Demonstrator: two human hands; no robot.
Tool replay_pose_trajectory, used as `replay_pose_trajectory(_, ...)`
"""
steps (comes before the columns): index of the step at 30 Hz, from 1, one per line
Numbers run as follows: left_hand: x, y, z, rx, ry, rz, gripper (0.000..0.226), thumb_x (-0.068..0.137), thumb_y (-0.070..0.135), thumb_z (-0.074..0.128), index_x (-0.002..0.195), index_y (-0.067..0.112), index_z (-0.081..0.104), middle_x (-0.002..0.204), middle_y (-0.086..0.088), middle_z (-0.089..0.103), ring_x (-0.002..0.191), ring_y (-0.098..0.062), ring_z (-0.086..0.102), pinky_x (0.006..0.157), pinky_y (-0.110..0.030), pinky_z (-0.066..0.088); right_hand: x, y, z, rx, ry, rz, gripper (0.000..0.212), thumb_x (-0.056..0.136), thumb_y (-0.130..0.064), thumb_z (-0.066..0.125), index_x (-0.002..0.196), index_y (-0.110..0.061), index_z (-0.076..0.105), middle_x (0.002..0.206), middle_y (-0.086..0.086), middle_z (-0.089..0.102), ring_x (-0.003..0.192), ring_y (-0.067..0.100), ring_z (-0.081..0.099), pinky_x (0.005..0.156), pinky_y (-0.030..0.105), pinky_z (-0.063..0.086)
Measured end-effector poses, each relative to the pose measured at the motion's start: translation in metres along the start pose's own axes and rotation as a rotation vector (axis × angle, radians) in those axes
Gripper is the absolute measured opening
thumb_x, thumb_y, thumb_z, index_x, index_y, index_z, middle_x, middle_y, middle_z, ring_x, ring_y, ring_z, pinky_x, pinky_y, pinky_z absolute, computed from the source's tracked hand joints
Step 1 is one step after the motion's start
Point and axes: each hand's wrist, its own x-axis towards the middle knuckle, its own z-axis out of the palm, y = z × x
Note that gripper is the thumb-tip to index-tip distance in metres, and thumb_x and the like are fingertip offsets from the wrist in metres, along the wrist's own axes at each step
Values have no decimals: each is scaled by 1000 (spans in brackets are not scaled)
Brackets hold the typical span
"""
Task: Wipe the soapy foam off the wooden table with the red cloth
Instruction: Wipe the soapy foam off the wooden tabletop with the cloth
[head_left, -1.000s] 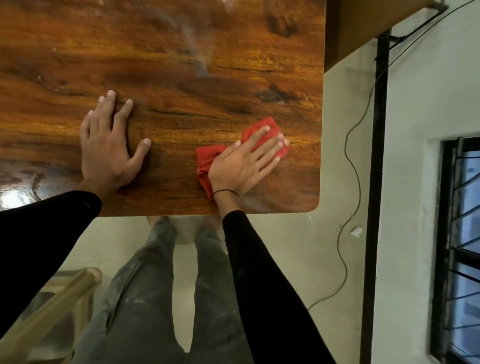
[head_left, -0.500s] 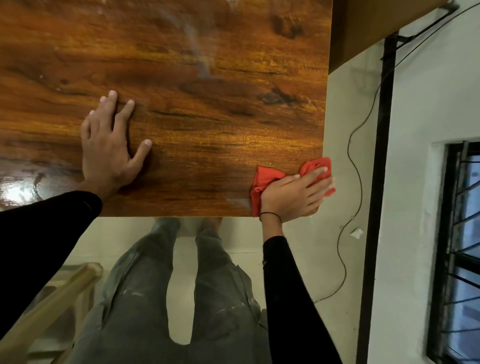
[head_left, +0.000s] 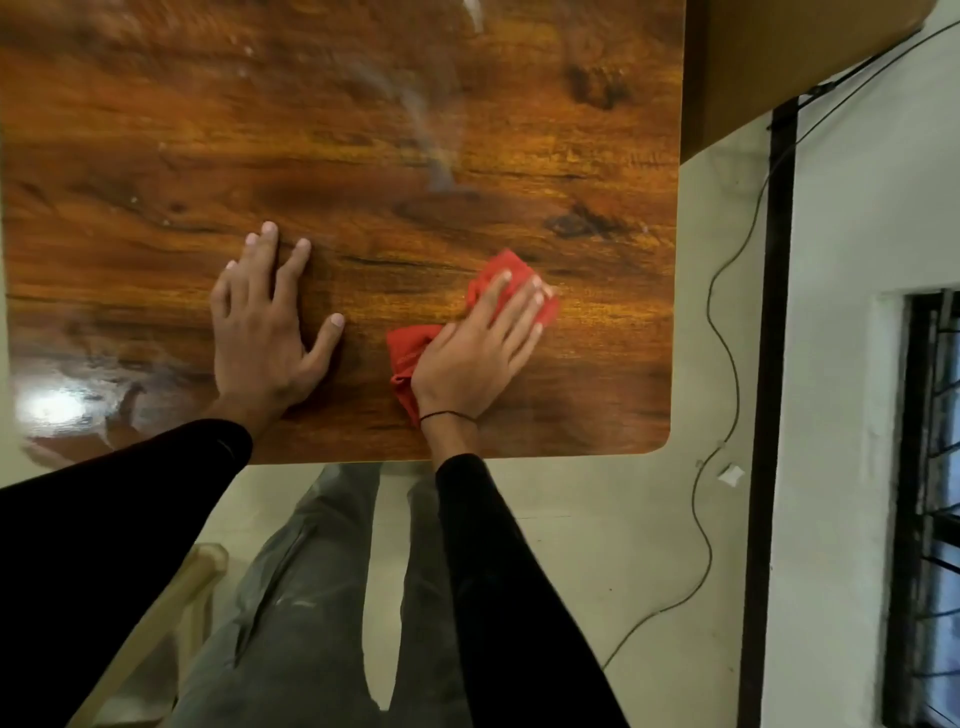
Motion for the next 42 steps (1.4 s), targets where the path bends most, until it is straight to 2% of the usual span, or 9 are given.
replay_pose_trajectory(4, 1, -2, 0, 2, -17, -1, 83, 105, 64, 45, 174, 20, 27, 184, -16, 15, 170, -38, 17, 135, -54, 13, 41, -21, 16, -28, -62, -256, 74, 109, -34, 29, 178, -11, 20, 186, 22, 12, 174, 38, 9, 139, 59, 14)
replay_pose_trajectory(8, 1, -3, 0, 4, 7, -3, 81, 106, 60, 46, 174, 21, 28, 185, -13, 14, 171, -33, 15, 137, -45, 4, 102, -62, 21, -30, 15, -52, 71, 114, -34, 37, 178, -10, 19, 186, 24, 10, 174, 38, 8, 140, 57, 12)
replay_pose_trajectory(11, 1, -5, 4, 6, 16, 3, 81, 106, 61, 46, 175, 23, 27, 185, -10, 14, 172, -30, 14, 138, -41, 1, 147, -98, 23, -28, -1, -71, 70, 116, -35, 36, 179, -10, 18, 186, 22, 9, 174, 37, 5, 141, 54, 7)
replay_pose_trajectory(17, 2, -8, 8, 24, 1, -15, 85, 104, 64, 48, 175, 23, 26, 186, -9, 13, 172, -26, 11, 139, -42, 0, 171, -127, 26, -176, -167, -740, 68, 118, -34, 29, 181, -18, 10, 188, 14, 2, 175, 31, 3, 142, 50, 7)
replay_pose_trajectory(22, 2, -7, 11, 22, 7, -39, 89, 103, 67, 47, 176, 21, 23, 186, -9, 10, 172, -26, 10, 139, -41, 1, 143, -78, 7, -225, -304, -1204, 67, 118, -31, 34, 181, -23, 12, 189, 7, 4, 175, 25, 4, 142, 49, 8)
replay_pose_trajectory(27, 2, -7, 14, 19, 4, -77, 97, 102, 71, 45, 178, 18, 14, 187, -10, 3, 173, -26, 5, 140, -44, 4, 170, -47, -13, -170, -318, -957, 64, 118, -24, 38, 180, -20, 19, 189, 6, 8, 175, 27, 5, 141, 55, 10)
replay_pose_trajectory(32, 1, -9, 15, 20, 0, -69, 98, 102, 70, 46, 178, 16, 14, 187, -10, 2, 173, -25, 2, 140, -45, 4, 207, -106, 2, -185, -226, -683, 64, 119, -29, 34, 180, -18, 17, 188, 11, 6, 175, 29, 3, 142, 52, 6)
replay_pose_trajectory(37, 0, -10, 17, 13, 5, -67, 99, 102, 70, 47, 178, 14, 14, 187, -11, 2, 173, -25, 2, 140, -44, 2, 191, -166, 22, -219, -262, -905, 66, 119, -36, 28, 181, -22, 12, 189, 9, 3, 175, 29, 2, 142, 51, 4)
replay_pose_trajectory(42, 1, -9, 17, 11, 12, -64, 100, 102, 68, 50, 177, 12, 15, 186, -11, 2, 173, -25, 3, 140, -46, 4, 122, -136, 20, -235, -315, -1197, 69, 117, -37, 33, 181, -24, 11, 189, 9, 5, 175, 27, 3, 142, 53, 11)
